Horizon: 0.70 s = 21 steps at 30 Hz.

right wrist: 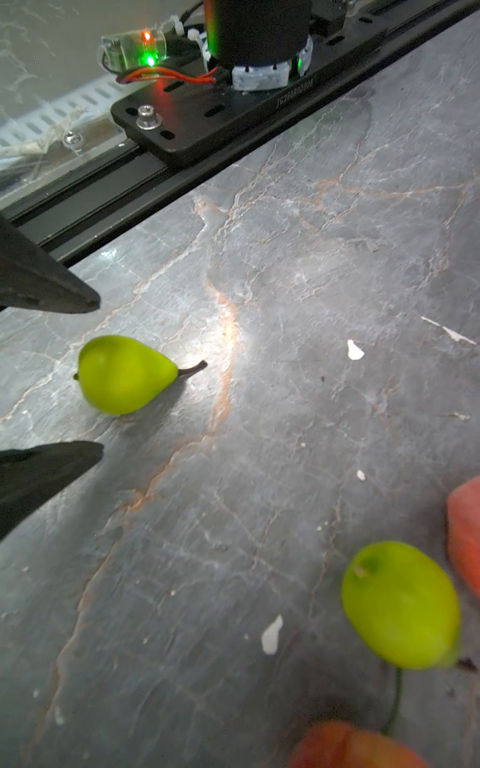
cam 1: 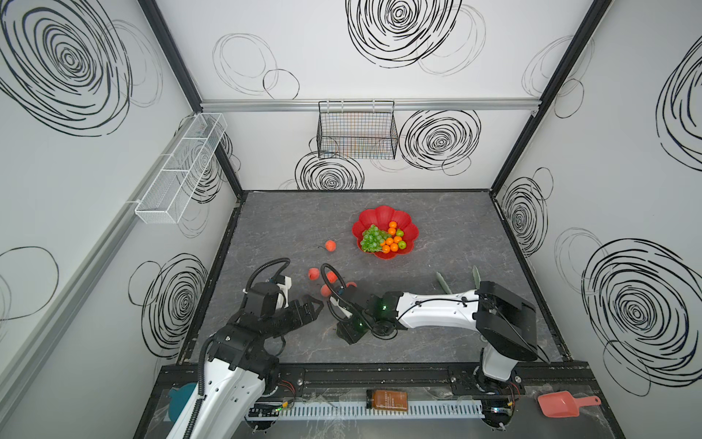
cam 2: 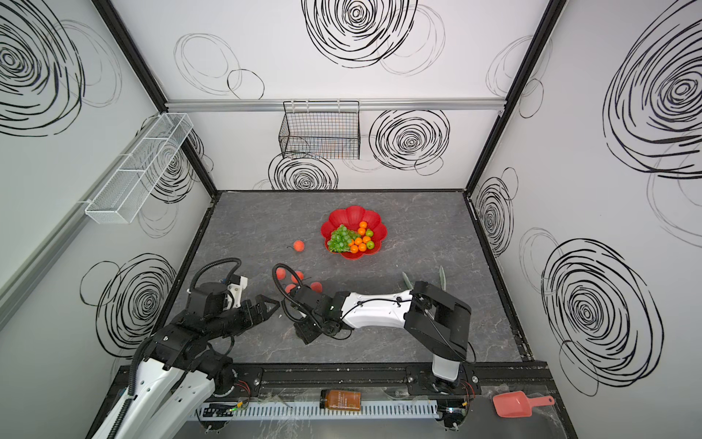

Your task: Place and organize the fake fruits in the fruit bowl

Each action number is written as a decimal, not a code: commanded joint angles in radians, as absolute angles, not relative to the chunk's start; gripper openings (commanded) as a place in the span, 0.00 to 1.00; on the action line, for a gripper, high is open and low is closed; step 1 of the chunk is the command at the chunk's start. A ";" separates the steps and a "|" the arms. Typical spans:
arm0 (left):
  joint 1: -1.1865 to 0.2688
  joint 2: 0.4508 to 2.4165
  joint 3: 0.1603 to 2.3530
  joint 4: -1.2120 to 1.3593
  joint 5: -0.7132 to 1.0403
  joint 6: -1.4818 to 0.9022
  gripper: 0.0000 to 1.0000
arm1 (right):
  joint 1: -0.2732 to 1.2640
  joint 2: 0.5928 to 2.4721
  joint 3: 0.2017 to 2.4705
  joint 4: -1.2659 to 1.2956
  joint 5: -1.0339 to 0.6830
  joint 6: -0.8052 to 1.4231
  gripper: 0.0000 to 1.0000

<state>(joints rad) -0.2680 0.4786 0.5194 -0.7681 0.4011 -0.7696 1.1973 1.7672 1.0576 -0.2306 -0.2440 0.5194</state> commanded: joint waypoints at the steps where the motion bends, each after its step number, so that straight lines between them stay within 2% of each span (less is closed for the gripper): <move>1: -0.264 0.481 0.512 -0.712 0.425 -0.781 0.96 | 1.203 1.786 1.092 -0.218 -0.249 0.512 0.55; 21: -0.279 0.500 0.516 -0.710 0.413 -0.761 0.96 | 1.193 1.843 1.120 -0.235 -0.273 0.503 0.54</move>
<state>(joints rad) -0.2741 0.4976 0.5194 -0.7383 0.4110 -0.7708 1.1965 1.8324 1.1011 -0.2276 -0.2695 0.5121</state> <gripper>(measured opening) 0.960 0.535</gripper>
